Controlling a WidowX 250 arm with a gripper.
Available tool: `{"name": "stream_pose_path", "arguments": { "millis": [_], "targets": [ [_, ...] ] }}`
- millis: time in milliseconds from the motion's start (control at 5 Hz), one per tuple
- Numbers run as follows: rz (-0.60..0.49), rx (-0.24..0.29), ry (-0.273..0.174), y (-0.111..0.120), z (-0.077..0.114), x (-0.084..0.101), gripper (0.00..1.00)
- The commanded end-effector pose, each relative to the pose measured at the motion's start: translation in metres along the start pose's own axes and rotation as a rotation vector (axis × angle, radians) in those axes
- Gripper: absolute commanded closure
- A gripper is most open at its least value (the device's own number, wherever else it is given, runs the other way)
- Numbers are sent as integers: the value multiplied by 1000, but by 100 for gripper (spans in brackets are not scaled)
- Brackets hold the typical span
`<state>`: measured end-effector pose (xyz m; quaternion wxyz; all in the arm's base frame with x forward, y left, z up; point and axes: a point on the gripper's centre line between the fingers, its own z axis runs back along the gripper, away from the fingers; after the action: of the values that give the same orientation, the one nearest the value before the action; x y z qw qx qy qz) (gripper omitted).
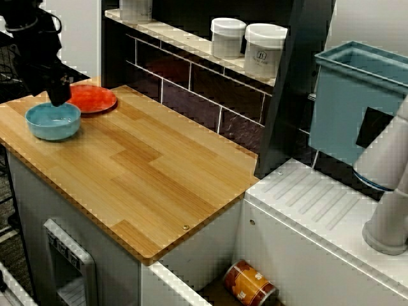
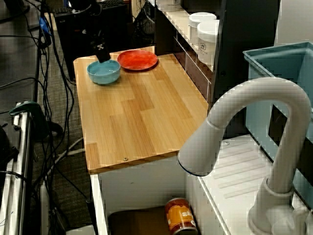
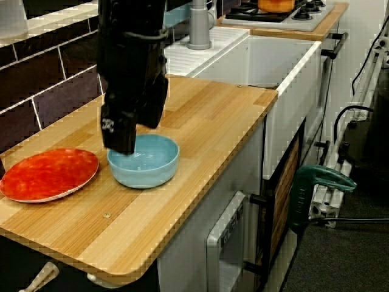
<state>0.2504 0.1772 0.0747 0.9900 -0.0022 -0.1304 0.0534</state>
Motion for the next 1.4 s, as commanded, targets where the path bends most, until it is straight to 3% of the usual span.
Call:
{"name": "stream_pose_path", "arguments": {
  "millis": [0, 600, 800, 1000, 1200],
  "targets": [
    [-137, 22, 13, 17, 2, -9, 0],
    [-145, 51, 75, 19, -23, -8, 0],
    [-135, 67, 86, 16, -30, -11, 5],
    [-182, 22, 110, 1, -27, -13, 100],
    [-225, -52, 149, -29, -28, -12, 100]
  ]
}}
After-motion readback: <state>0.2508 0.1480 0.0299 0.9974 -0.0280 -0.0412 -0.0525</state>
